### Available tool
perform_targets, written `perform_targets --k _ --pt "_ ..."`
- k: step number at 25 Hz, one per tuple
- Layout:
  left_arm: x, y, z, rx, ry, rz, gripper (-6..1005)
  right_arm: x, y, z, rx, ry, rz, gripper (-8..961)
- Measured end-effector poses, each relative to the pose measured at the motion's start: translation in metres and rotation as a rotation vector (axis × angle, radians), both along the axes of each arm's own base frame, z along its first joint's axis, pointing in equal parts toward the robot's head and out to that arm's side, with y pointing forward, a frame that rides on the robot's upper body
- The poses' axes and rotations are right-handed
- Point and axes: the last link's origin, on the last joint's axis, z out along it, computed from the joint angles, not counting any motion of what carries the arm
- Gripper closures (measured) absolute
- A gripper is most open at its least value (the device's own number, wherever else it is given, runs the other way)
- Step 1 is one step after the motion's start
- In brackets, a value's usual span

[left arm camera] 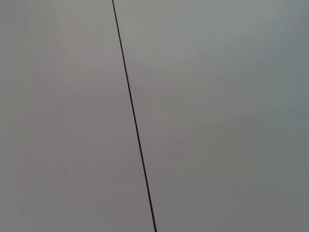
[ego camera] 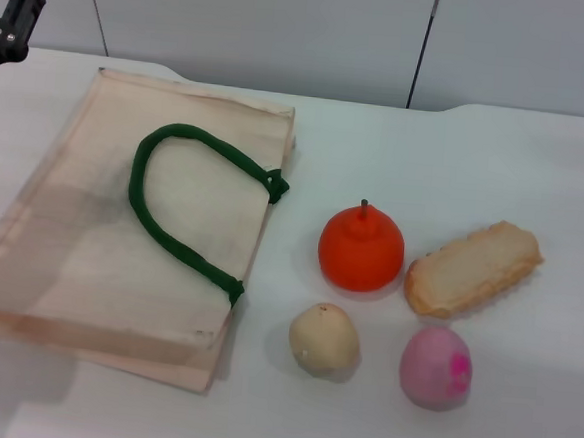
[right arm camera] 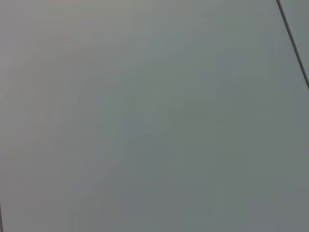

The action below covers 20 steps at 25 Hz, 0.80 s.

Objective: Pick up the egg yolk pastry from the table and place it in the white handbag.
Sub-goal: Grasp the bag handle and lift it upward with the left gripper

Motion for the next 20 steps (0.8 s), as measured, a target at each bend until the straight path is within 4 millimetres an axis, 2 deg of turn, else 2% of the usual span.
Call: perform_targets --k 13,20 --pt "-0.0003 0.0002 -0.0003 -0.004 -0.005 0.001 229 -0.0004 0.0005 -0.0001 -0.001 0.0 0.0 75" --pt "-0.0063 0.0071 -0.0028 -0.113 -0.149 0.003 229 0.0026 -0.0016 0.0008 -0.001 0.0 -0.006 76"
